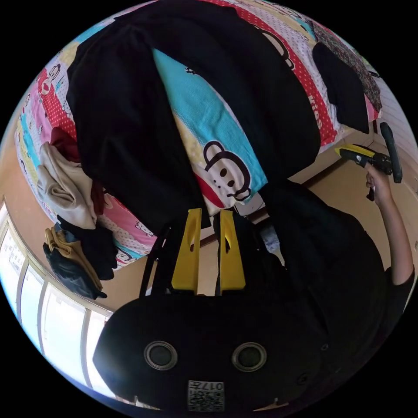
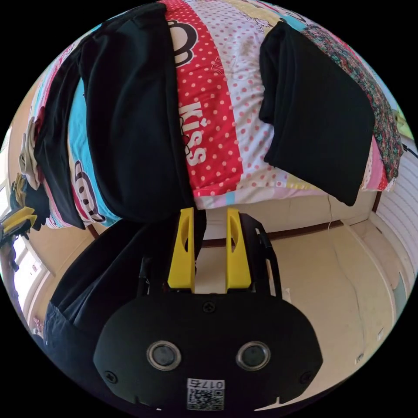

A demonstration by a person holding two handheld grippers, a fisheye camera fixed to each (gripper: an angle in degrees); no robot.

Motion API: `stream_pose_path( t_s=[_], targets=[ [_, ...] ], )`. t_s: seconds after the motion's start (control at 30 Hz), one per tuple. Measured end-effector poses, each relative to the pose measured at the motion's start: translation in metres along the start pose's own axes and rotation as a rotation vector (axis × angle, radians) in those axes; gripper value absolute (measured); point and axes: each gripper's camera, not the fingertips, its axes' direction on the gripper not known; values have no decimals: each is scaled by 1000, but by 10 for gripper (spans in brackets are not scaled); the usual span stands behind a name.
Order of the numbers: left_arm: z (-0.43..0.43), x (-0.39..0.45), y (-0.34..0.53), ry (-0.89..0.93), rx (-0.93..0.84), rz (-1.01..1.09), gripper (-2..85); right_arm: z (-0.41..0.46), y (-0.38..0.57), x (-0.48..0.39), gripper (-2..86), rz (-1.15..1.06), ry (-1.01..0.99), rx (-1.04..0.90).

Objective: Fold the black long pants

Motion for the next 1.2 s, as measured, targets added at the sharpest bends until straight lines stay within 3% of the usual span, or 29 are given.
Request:
stream_pose_path(
  t_s=[0.2,0.4,0.47,0.53,0.6,0.83,1.07,1.2],
  targets=[
    [18,43,-24,123,42,8,74,-18,37,67,108,-4,-254,91],
    [133,79,-3,285,-23,-167,72,17,71,93,90,-84,-279,-21],
    [157,82,12,232,10,-191,72,24,85,102,87,-135,-229,-51],
    [170,64,41,25,90,-261,76,20,99,116,87,-165,-212,-50],
    [179,35,63,-30,114,-323,97,-7,118,138,87,-215,-284,49],
    [226,-52,113,86,80,-417,147,-71,138,173,96,-214,-348,175],
    [298,-41,106,20,37,-457,152,-76,156,190,98,-297,-254,173],
    [302,-26,122,30,10,-531,73,-82,166,205,95,-364,-236,158]
  ],
)
